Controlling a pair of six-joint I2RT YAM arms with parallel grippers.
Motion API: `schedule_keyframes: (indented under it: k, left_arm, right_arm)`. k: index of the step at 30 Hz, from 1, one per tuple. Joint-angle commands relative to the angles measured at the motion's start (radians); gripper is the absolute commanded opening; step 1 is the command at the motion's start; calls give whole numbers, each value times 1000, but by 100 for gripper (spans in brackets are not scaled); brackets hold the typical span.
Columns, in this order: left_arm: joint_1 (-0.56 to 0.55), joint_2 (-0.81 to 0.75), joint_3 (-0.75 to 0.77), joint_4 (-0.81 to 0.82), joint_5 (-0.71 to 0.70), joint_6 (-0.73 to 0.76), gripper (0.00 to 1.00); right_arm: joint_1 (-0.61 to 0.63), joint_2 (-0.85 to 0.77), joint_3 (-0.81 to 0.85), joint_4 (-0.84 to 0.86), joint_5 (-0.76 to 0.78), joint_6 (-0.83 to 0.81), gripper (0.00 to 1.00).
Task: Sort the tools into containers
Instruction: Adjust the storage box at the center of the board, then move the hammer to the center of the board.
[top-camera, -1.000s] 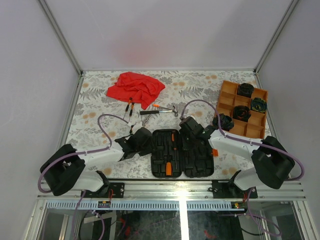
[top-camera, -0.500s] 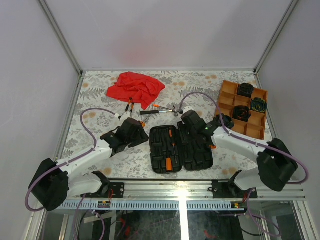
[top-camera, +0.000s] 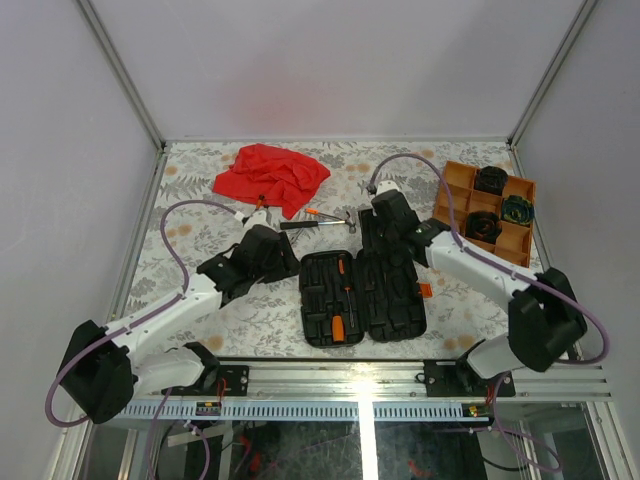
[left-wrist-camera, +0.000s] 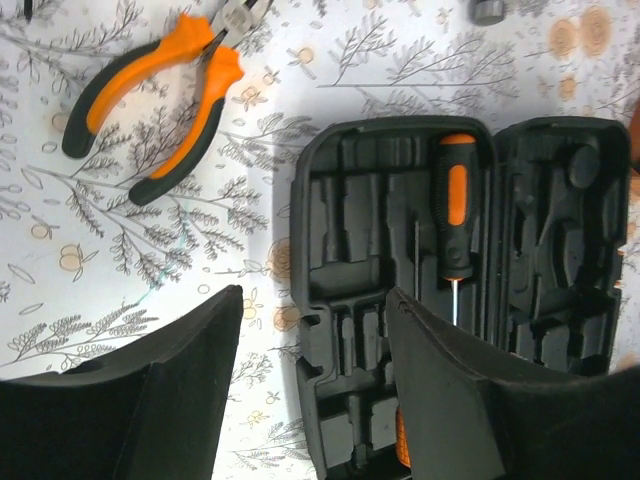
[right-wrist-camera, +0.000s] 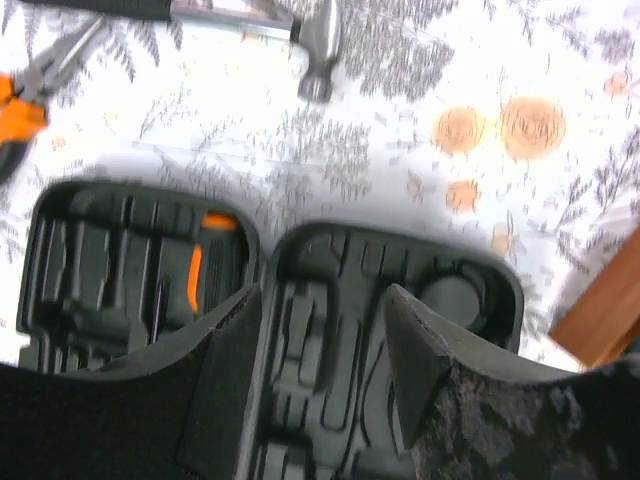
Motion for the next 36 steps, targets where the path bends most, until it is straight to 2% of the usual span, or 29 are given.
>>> schedule_keyframes:
  k: [1,9,20,36]
  left_arm:
    - [7,-11,71,-46,6,95,59]
    - [9,-32,93,-92,-11,128,60]
    - [10,-44,54,-88,6,99,61]
    - [10,-35,36,-65,30,72,61]
  right_arm:
    - [-56,118,115,66,-86,-41,60]
    - [-86,341,305,43,-115,-72,63]
    - [-90,578,508,-22,-55,-86,64]
    - [-98,736,615,-85,-49,-115,59]
